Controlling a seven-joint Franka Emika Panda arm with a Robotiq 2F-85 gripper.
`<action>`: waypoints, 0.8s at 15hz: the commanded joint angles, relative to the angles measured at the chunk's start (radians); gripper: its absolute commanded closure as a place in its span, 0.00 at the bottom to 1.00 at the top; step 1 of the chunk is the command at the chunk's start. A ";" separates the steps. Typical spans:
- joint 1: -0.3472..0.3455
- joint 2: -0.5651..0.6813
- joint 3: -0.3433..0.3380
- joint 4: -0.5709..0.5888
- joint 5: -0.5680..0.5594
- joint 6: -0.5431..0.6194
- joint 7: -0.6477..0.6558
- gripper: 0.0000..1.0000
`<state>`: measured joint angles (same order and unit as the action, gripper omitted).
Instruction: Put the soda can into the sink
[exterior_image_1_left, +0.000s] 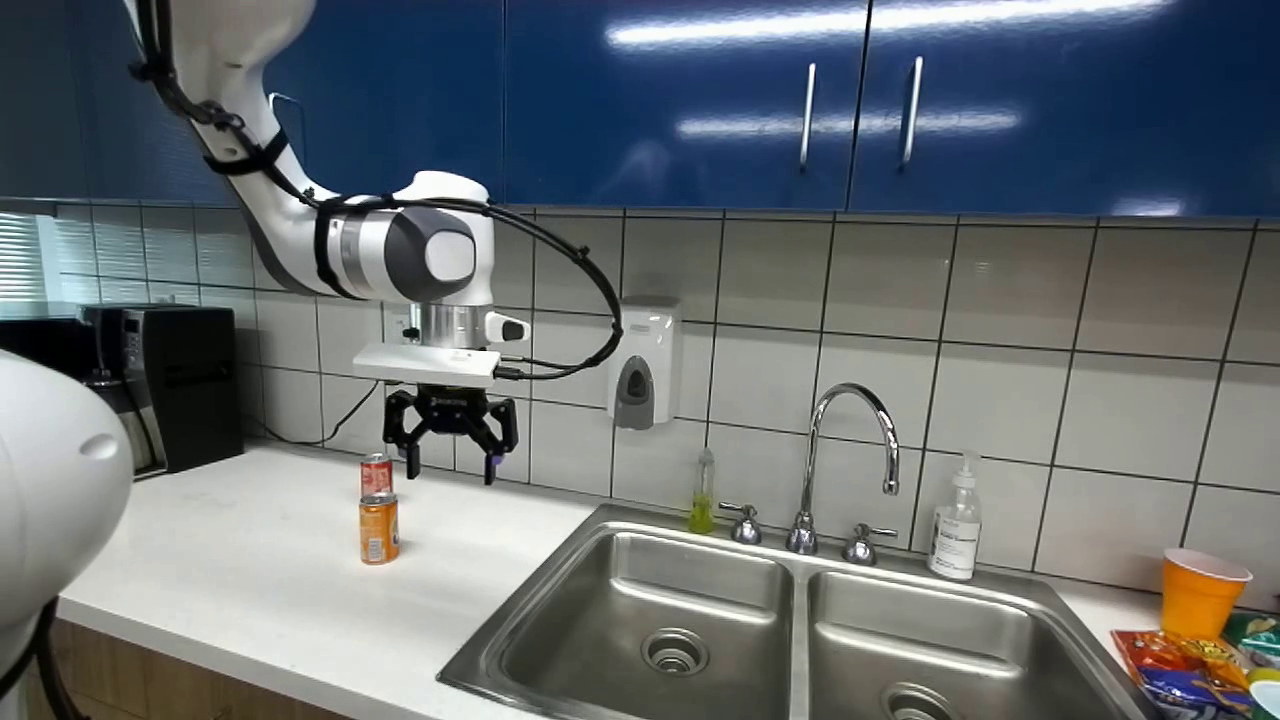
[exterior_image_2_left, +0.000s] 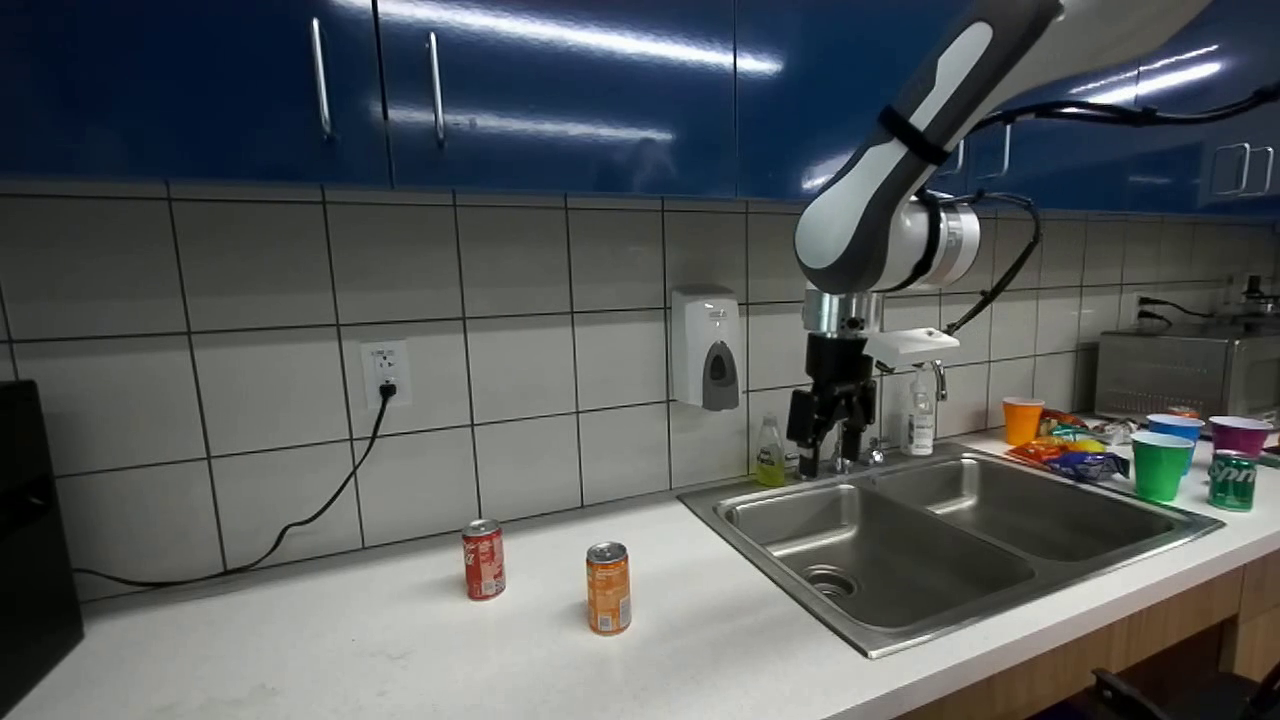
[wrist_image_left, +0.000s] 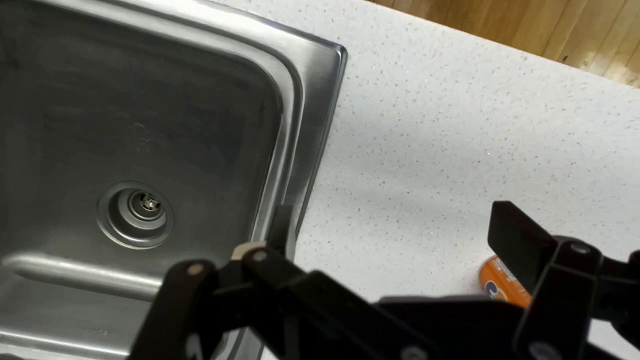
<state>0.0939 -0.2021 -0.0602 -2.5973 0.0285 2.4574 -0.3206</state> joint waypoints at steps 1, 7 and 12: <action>0.020 0.080 0.041 0.060 0.039 0.037 0.002 0.00; 0.036 0.180 0.099 0.134 0.047 0.069 0.013 0.00; 0.041 0.255 0.147 0.199 0.038 0.077 0.027 0.00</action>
<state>0.1339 0.0028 0.0565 -2.4497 0.0626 2.5250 -0.3155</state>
